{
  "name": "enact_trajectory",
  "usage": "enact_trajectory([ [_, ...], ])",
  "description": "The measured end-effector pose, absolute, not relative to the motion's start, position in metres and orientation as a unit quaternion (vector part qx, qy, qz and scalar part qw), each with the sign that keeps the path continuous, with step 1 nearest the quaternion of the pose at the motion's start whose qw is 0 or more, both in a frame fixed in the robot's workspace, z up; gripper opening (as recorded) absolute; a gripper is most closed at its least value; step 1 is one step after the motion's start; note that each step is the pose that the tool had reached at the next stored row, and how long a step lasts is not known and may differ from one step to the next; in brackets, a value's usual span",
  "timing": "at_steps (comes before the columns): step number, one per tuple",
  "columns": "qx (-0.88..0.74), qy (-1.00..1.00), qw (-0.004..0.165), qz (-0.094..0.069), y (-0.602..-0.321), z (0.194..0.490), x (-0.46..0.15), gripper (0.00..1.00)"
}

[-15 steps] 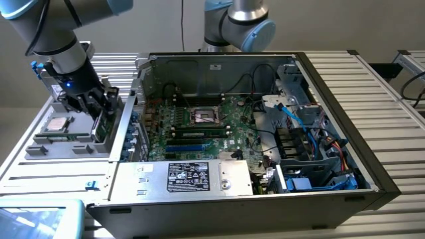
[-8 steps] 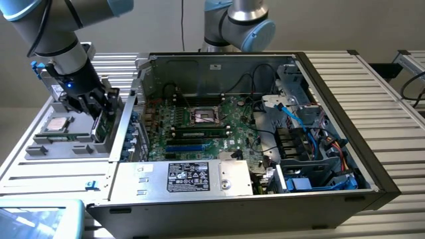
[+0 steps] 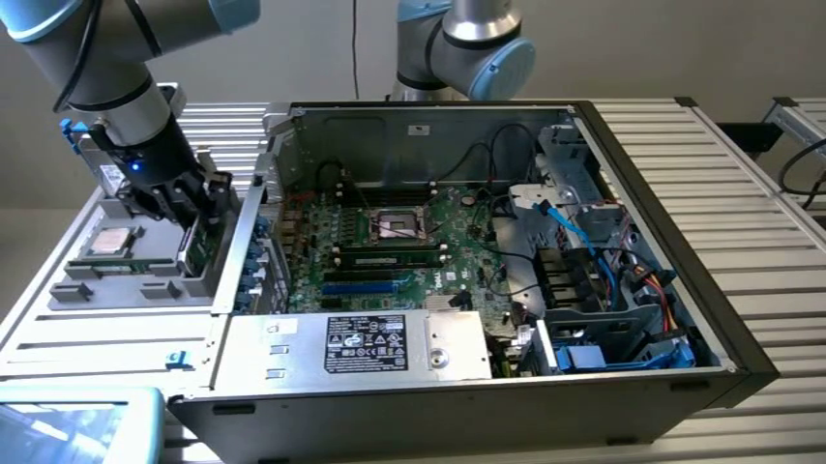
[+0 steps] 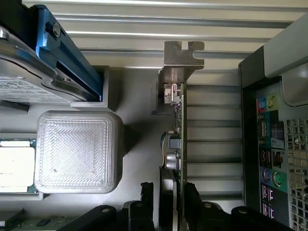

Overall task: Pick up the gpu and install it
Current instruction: 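Pick up the gpu and move the gpu toward the slot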

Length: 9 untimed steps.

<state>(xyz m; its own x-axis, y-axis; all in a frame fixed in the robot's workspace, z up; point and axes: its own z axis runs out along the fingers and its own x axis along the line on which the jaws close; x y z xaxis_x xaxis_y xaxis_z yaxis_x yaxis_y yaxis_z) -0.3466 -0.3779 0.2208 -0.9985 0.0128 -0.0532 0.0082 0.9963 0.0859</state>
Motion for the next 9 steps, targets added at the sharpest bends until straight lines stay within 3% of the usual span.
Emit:
enact_trajectory([
  [3,0.005,0.999,0.027,0.043,-0.3779,0.2208,-0.3466,0.28],
  [9,0.005,0.999,0.027,0.043,-0.3780,0.2222,-0.3467,0.28],
])
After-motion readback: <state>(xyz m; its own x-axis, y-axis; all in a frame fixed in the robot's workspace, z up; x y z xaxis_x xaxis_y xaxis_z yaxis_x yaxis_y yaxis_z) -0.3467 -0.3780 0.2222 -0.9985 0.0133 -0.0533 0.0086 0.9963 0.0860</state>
